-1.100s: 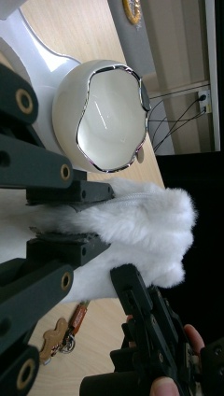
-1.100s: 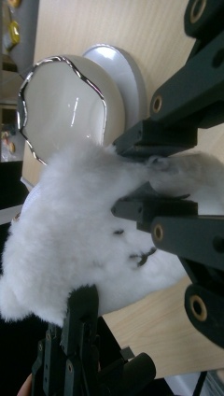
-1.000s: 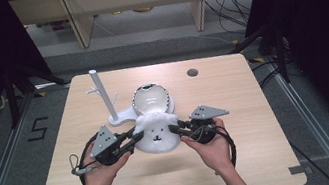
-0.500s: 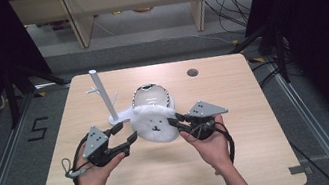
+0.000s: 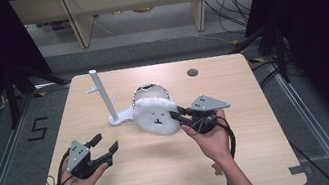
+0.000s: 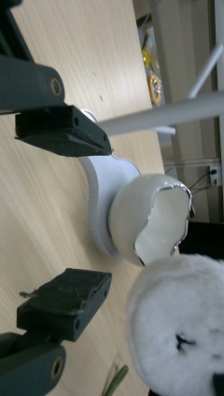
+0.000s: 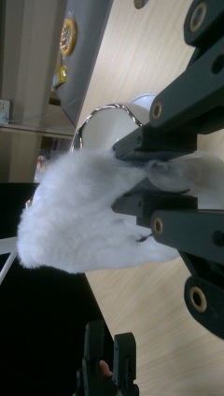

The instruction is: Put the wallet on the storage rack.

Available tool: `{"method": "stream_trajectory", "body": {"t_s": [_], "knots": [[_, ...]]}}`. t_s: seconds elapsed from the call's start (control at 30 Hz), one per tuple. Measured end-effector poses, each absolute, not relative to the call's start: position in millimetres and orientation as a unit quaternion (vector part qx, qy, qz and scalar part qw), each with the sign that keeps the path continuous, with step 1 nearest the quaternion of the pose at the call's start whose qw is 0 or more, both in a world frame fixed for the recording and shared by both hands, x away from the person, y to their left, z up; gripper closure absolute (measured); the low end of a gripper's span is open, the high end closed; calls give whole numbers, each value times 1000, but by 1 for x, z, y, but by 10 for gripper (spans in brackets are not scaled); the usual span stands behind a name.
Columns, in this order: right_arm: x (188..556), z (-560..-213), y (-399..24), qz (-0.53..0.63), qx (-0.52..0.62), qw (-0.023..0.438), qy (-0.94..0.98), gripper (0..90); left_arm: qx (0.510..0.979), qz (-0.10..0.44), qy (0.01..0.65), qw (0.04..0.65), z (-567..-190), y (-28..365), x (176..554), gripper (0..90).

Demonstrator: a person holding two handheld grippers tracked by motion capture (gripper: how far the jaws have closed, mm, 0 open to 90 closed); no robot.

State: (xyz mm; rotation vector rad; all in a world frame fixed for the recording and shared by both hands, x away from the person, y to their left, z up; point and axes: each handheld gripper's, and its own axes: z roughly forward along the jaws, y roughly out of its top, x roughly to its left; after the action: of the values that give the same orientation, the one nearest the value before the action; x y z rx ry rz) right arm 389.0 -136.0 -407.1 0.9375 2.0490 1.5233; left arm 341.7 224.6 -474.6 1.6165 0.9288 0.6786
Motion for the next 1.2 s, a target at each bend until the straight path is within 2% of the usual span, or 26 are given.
{"method": "stream_trajectory", "body": {"t_s": [0.03,0.07,0.1,0.13,0.37,1.0,1.2], "knots": [[390,-406,-137,546,333,217,738,761,680,289,394,547,-477,227,341,320],[390,-406,-136,550,341,205,734,761,679,291,396,545,-479,229,340,320],[391,-405,-137,548,333,222,735,761,675,294,400,546,-482,233,338,321],[391,-404,-137,553,339,210,732,761,670,294,400,552,-484,234,338,323],[398,-401,-137,552,336,221,731,760,657,307,416,549,-493,245,332,327],[426,-381,-135,544,335,241,730,759,658,303,423,544,-500,247,332,330],[434,-381,-131,537,351,230,732,759,657,304,424,544,-501,248,332,330]]}}
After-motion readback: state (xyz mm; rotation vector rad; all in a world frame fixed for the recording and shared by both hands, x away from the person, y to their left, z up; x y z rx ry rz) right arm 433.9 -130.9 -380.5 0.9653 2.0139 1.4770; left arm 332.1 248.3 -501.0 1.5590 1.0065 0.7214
